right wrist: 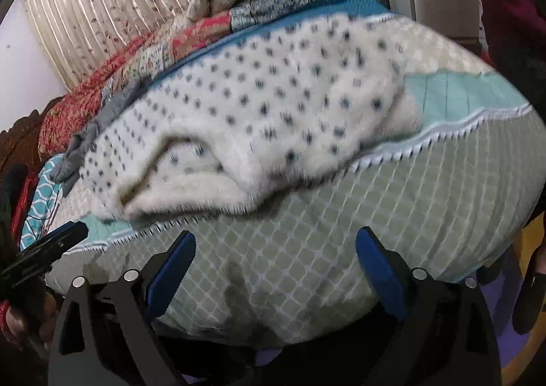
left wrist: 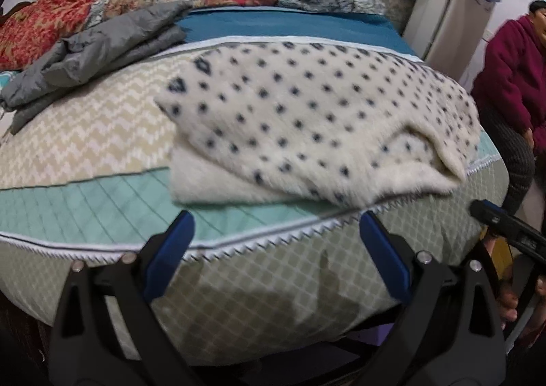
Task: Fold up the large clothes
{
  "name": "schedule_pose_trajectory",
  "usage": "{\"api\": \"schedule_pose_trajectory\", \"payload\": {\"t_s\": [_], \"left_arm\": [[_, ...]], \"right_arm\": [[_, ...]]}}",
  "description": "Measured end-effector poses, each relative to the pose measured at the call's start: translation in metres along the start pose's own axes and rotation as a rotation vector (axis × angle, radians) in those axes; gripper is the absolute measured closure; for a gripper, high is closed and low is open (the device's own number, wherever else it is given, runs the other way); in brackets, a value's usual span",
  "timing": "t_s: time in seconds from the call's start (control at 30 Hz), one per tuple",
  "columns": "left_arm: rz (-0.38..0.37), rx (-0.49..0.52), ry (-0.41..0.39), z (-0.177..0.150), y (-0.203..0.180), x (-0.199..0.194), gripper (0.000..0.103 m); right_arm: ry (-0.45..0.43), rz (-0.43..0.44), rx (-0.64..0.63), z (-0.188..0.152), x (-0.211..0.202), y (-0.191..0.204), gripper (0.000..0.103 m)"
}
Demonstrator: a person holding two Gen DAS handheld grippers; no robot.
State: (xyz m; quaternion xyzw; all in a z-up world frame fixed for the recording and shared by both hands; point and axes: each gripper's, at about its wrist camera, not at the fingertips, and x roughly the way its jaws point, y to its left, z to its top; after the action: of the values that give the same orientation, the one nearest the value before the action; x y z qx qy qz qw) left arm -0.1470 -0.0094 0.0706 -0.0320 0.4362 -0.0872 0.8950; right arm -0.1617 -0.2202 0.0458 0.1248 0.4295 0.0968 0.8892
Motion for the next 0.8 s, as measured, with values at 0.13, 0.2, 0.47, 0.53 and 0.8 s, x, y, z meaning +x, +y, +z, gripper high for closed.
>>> {"api": "schedule_pose_trajectory", "payload": {"t_s": [0.13,0.2,0.47,0.53,0.8], "left_arm": [[0.07,-0.007,0.031,0.018,0.014,0.001,0.01],[0.105,-0.018,0.052,0.022,0.024,0.003,0.01],[0.146,-0.055,0.078,0.025,0.044,0.004,0.01],[0.143,-0.057,0.082,0.025,0.047,0.006,0.01],[0.135,-0.084,0.107,0.022,0.056,0.015,0.01]], "right_arm": [[-0.041,-0.006,-0.019,0.01,-0.007,-0.001,0.008],[-0.026,-0.015,0.003,0.011,-0.002,-0.006,0.007],[-0.002,-0.037,0.014,0.013,0.003,-0.009,0.008],[0.008,-0.041,0.017,0.012,0.006,-0.008,0.007],[0.01,-0.061,-0.007,0.016,0.006,0.0,0.007]]}}
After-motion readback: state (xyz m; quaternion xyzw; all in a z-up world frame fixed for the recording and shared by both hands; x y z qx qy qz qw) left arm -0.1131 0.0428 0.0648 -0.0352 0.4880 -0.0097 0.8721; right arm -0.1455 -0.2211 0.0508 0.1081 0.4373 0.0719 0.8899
